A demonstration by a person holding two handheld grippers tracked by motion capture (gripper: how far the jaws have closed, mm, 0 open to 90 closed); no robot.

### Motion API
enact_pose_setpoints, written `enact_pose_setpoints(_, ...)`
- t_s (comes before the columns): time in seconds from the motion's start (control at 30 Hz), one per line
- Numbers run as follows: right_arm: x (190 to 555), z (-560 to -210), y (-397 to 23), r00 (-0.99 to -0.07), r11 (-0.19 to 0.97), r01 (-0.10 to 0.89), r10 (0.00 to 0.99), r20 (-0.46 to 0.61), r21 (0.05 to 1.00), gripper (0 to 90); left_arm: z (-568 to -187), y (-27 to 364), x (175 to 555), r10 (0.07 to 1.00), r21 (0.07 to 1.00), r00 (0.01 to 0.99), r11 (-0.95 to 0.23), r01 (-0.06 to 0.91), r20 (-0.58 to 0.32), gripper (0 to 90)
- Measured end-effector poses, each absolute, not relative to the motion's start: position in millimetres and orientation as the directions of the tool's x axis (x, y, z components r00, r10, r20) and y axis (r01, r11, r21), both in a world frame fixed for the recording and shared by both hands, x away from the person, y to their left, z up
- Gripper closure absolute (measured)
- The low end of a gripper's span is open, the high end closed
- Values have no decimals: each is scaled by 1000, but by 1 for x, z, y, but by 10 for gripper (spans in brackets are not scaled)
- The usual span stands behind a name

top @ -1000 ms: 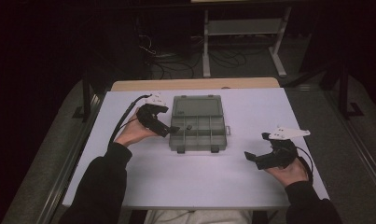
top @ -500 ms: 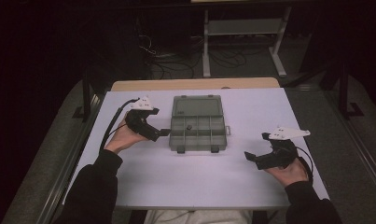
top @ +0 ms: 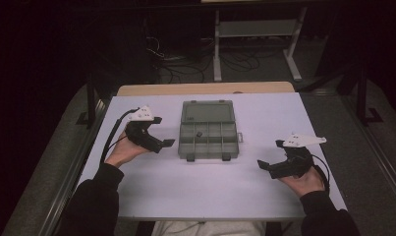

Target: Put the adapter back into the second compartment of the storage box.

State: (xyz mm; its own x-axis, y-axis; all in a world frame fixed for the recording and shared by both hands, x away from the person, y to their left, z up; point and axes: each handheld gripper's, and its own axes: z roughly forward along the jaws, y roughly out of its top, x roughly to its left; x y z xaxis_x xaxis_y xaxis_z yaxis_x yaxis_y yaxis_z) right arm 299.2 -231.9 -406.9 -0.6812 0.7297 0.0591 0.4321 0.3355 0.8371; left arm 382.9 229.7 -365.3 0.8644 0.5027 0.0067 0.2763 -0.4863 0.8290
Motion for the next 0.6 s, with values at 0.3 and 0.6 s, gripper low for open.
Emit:
enact_pose_setpoints(0.3, 299, -407, -232, -681, 336, 433, 730, 59, 836, 0, -364, 240, 374, 511, 839, 859, -476, 264, 20, 0)
enact_pose_setpoints(0.6, 299, -407, -232, -680, 335, 434, 731, 60, 836, 0, -368, 252, 364, 524, 838, 851, -476, 268, 26, 0)
